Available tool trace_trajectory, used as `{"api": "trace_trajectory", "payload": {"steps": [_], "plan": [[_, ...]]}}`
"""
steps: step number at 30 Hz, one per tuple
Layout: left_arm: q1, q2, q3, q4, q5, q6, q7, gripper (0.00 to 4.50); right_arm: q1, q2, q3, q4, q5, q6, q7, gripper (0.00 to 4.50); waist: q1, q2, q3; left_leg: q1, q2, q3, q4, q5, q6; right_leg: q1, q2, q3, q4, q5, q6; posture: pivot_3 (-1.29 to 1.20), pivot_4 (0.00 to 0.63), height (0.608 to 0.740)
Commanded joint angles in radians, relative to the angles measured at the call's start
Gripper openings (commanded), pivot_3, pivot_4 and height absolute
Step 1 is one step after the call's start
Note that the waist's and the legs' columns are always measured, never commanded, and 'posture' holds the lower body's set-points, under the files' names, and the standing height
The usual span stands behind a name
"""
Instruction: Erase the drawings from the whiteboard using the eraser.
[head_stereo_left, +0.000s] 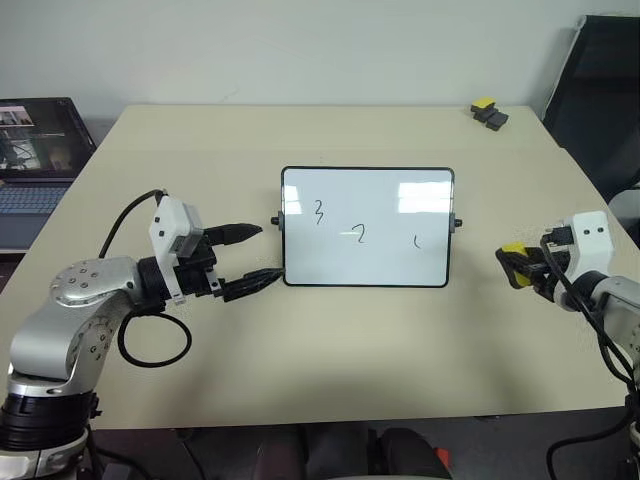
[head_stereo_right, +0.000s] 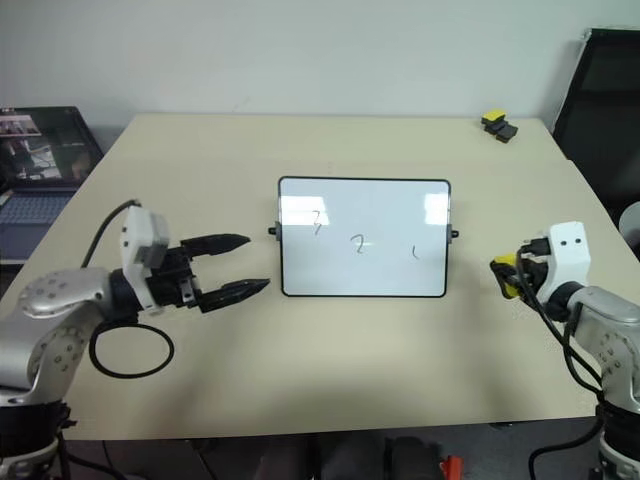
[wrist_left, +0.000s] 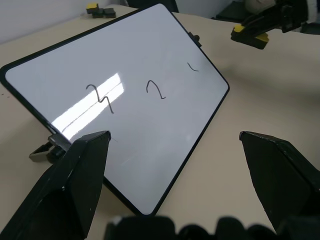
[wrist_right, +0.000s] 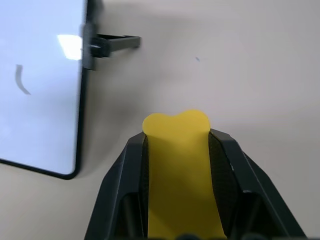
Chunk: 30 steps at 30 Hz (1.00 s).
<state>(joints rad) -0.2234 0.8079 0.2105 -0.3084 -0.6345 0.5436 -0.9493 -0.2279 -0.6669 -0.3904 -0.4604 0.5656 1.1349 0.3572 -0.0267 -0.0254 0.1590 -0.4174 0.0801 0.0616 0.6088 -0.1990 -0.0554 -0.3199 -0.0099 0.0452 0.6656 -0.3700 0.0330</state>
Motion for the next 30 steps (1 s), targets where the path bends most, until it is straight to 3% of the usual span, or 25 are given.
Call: {"api": "trace_trajectory", "payload": {"steps": [1,6,21,30], "plan": [[-0.015,-0.001,0.051,-0.036,-0.031,0.021,0.04,4.5,-0.049,-0.033,-0.025,-0.11,0.076,0.024,0.041,1.32,0.0,0.0,0.0,0.0,0.0,0.0,0.0,0.0,0.0,0.0,0.0,0.0,0.0,0.0,0.0,0.0,0.15,0.74],[-0.049,0.006,0.083,-0.021,-0.049,0.062,0.09,4.5,-0.1,-0.018,0.028,-0.129,0.075,-0.016,0.029,1.32,-0.001,0.0,0.0,0.0,0.0,-0.001,0.0,0.0,0.0,0.0,0.0,0.0,0.0,0.0,0.0,0.0,0.15,0.74],[-0.035,-0.003,0.087,-0.031,-0.027,0.053,0.134,4.5,-0.063,-0.041,0.109,-0.094,0.019,-0.215,0.123,1.31,-0.001,0.0,0.0,0.0,0.0,-0.001,0.001,0.0,0.0,0.0,0.0,0.0,0.0,0.0,0.0,0.0,0.15,0.74],[-0.036,-0.011,0.107,0.002,0.015,0.014,0.182,4.5,-0.171,-0.01,0.176,-0.085,0.027,-0.219,0.113,1.31,-0.003,0.0,0.0,0.0,0.0,-0.001,0.001,0.0,0.0,0.0,0.0,0.0,0.001,0.0,0.0,0.0,0.15,0.74]]}}
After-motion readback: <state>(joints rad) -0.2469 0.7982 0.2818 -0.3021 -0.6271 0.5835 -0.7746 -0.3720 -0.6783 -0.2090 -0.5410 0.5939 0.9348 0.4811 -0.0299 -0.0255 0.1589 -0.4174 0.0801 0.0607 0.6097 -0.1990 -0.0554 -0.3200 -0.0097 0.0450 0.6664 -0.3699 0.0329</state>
